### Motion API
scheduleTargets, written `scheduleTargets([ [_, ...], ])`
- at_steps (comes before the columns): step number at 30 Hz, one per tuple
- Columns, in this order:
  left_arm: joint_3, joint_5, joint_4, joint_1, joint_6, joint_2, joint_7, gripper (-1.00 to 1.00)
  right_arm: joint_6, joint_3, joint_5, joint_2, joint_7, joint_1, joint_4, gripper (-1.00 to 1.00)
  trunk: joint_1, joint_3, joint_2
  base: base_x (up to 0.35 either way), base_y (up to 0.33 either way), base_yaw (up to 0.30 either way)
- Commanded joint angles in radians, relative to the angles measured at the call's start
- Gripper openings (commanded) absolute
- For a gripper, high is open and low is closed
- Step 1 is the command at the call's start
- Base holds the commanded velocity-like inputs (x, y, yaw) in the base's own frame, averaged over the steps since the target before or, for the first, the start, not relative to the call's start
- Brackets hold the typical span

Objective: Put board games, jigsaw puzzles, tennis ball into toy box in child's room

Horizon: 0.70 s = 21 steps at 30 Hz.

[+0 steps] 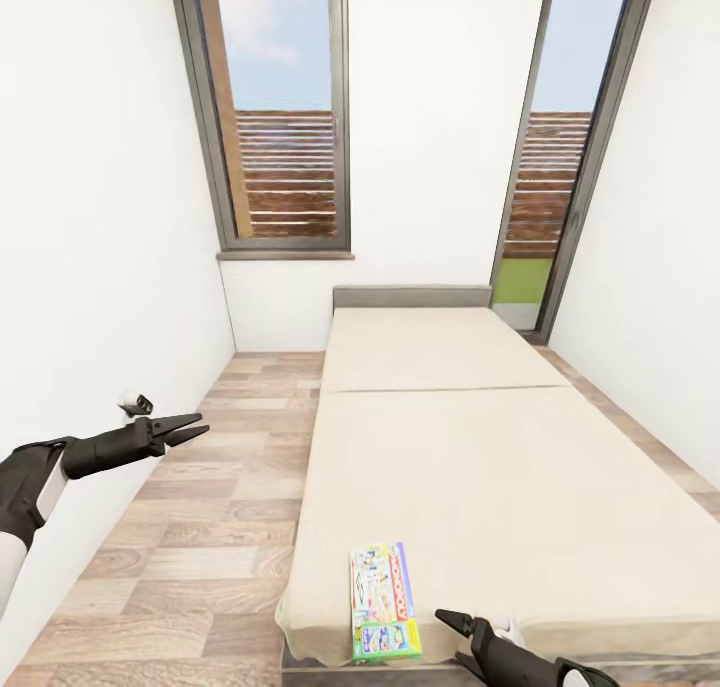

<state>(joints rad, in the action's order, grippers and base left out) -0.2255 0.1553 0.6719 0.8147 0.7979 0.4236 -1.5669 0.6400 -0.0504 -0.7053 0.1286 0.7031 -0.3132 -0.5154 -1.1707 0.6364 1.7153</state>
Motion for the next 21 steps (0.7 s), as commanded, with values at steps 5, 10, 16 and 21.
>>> scheduleTargets([
  [5,0.000,0.000,0.000,0.001,0.011,-0.002,-0.004,1.00,0.005,-0.003,-0.003,-0.009,0.000,-0.001,0.022,1.00,-0.019,0.017,0.036,0.000,0.000,0.000],
  [10,0.000,0.000,0.000,0.001,0.011,-0.003,-0.004,1.00,0.004,-0.003,-0.003,-0.013,0.001,-0.001,0.028,1.00,-0.038,0.032,0.071,0.000,0.000,0.000],
  [16,0.000,0.000,0.000,0.000,0.011,-0.003,-0.004,1.00,0.001,-0.003,0.000,-0.016,0.003,-0.001,0.030,1.00,-0.061,0.051,0.113,0.000,0.000,0.000],
  [21,0.000,0.000,0.000,0.000,0.011,-0.003,-0.004,1.00,0.000,-0.003,0.002,-0.016,0.005,-0.001,0.031,1.00,-0.081,0.067,0.148,0.000,0.000,0.000],
])
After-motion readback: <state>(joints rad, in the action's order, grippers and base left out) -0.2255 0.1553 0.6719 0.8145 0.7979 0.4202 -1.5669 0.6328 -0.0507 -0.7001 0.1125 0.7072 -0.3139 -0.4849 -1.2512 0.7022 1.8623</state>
